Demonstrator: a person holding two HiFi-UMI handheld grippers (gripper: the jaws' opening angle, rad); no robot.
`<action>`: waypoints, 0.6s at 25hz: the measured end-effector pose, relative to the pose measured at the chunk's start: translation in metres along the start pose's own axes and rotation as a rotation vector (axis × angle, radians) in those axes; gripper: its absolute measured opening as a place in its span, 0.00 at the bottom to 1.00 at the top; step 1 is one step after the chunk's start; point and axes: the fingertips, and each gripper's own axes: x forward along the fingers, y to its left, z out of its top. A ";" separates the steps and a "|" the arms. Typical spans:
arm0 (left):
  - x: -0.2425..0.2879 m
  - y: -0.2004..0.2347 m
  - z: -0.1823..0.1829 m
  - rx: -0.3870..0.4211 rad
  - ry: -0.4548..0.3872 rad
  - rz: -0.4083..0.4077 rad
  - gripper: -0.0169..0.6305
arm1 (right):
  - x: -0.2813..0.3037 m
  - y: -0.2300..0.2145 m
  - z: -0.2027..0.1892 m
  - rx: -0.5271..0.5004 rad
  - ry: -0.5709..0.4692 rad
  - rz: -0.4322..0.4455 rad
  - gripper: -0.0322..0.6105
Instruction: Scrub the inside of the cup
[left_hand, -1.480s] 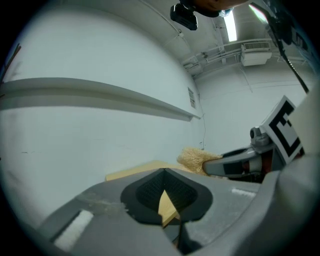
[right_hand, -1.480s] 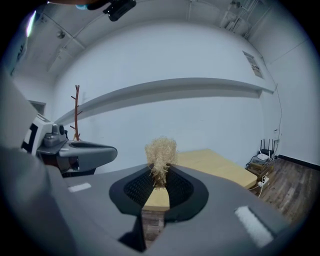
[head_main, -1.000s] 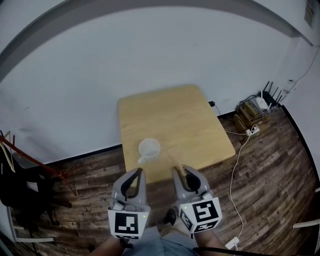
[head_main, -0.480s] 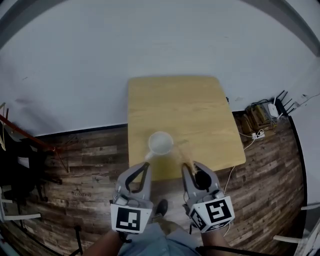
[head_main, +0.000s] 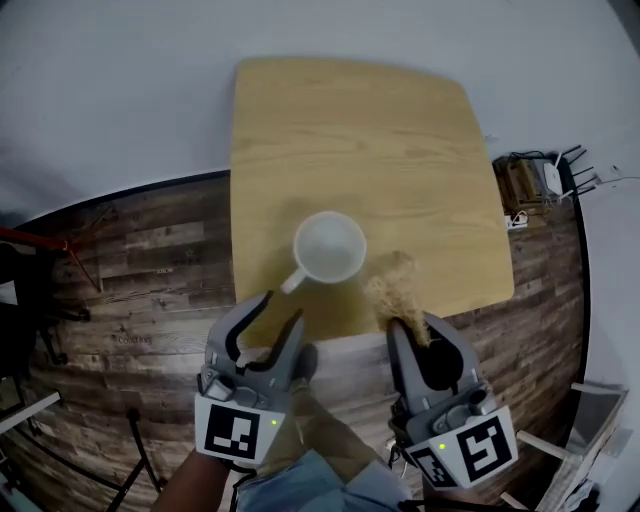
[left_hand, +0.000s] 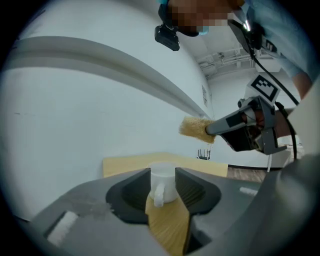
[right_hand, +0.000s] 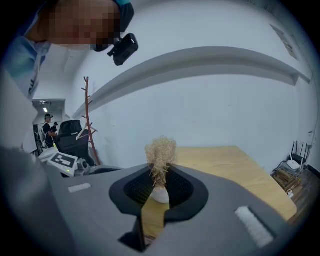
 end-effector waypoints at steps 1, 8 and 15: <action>0.004 0.003 -0.006 -0.001 -0.002 -0.003 0.28 | 0.002 0.001 -0.002 -0.005 0.003 0.002 0.14; 0.028 0.007 -0.030 -0.005 -0.012 -0.055 0.30 | 0.012 0.003 -0.020 0.027 0.040 0.014 0.14; 0.041 0.007 -0.043 -0.028 0.014 -0.096 0.30 | 0.021 0.002 -0.038 0.049 0.068 -0.002 0.14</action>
